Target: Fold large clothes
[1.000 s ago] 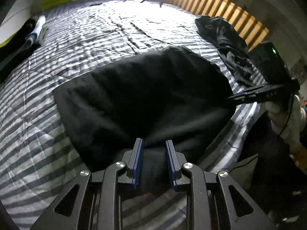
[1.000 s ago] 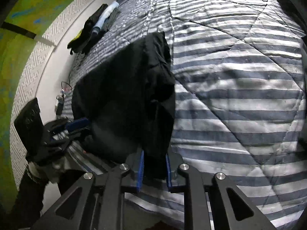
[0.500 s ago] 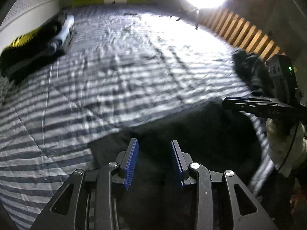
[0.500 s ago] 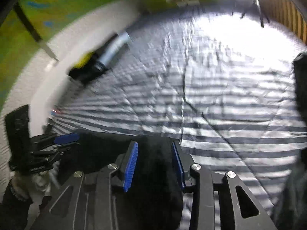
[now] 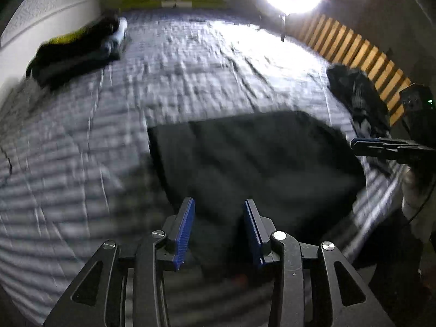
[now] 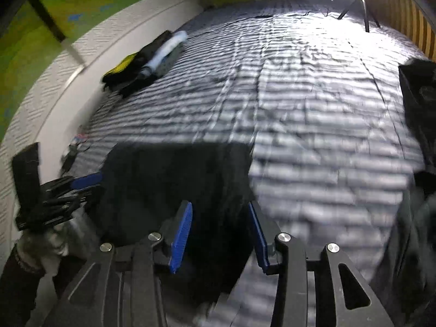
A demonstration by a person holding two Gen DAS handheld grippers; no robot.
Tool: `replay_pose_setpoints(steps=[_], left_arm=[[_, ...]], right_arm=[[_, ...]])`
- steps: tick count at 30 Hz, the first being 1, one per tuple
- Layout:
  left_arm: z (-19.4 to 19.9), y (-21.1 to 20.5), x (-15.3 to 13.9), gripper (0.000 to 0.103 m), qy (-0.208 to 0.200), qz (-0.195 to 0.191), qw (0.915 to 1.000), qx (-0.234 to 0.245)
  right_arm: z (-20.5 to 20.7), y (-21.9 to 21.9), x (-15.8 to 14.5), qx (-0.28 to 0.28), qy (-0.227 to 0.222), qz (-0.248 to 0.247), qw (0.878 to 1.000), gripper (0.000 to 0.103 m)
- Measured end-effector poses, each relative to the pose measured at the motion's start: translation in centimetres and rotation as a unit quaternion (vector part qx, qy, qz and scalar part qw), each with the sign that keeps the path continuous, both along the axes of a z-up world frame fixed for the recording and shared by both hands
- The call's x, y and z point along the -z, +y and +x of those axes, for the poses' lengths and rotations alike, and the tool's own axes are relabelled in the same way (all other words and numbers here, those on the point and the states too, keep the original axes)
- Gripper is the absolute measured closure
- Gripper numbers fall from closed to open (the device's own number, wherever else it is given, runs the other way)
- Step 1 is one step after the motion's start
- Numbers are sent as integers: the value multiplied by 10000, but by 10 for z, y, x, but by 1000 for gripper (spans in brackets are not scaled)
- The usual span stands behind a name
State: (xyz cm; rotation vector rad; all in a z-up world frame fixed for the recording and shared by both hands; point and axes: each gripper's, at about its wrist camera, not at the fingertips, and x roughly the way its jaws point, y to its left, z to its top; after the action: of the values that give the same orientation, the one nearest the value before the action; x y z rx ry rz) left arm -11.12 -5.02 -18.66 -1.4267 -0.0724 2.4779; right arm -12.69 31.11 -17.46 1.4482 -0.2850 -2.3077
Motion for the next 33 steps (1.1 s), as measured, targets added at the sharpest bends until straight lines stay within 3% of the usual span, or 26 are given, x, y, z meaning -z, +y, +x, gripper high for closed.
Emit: replay_pose_setpoints(steps=[2,5,10,14,19,22,27,33], left_arm=[[8,2,10,56,-15,-106,9999,-42],[8,-3,17,44,-100,41,9998,-194],[18,-31,3,42,-297,790,9930,-828],[28,-24,-3,30,-482,1023,9908,-739],[18,-2,17,30,-769,994,9904,-567],[13,4,31,30,-915,1041,9886,-586],[17,6,40,42,-847,1154,9879,-604],[19,4,39,51,-767,1108,9895,-532]], right_arm=[[14,-4,11,18,-127,191,9997,65],[24,-9,38,88,-357,500,9981,64],[35,16,43,675,-698,-343,9947,55],[49,17,43,772,-752,-565,9926,45],[51,-3,65,765,-1021,-1013,9866,45],[48,-19,67,724,-914,-1013,9880,42],[37,-29,73,722,-1122,-1406,9810,42],[34,-7,82,1141,-1525,-2333,9536,39]])
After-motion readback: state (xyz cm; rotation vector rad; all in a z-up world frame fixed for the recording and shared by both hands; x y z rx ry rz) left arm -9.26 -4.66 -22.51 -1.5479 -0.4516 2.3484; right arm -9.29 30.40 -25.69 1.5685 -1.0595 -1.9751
